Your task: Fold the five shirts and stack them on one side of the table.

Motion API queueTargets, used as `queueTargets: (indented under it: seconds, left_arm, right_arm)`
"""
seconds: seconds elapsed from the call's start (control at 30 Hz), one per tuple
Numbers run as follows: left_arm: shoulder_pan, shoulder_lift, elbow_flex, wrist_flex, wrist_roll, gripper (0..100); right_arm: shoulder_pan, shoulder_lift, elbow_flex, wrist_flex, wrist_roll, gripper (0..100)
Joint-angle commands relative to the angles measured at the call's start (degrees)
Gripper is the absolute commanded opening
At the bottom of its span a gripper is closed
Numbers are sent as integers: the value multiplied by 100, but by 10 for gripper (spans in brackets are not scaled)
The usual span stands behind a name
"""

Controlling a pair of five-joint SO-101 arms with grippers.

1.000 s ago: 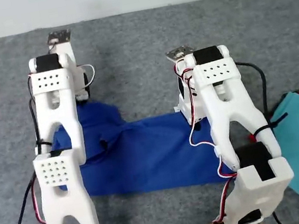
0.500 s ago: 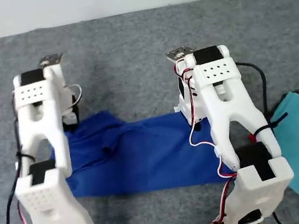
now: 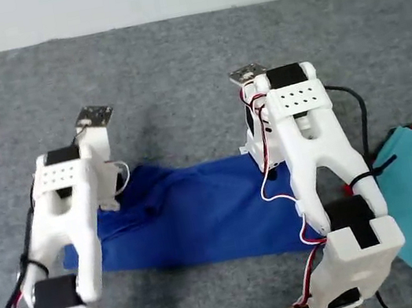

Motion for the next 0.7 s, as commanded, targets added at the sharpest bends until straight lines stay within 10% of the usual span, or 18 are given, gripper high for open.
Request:
queueTargets:
  seconds: [0.0,0.67]
  left_arm:
    - [26,-598,374,-185,-255,11]
    - [-501,-2875,971,1240,-1011,30]
  right_arm:
    - [-22,-233,-167,48,-53,351]
    - [-40,-189,-176,-66,-62,351]
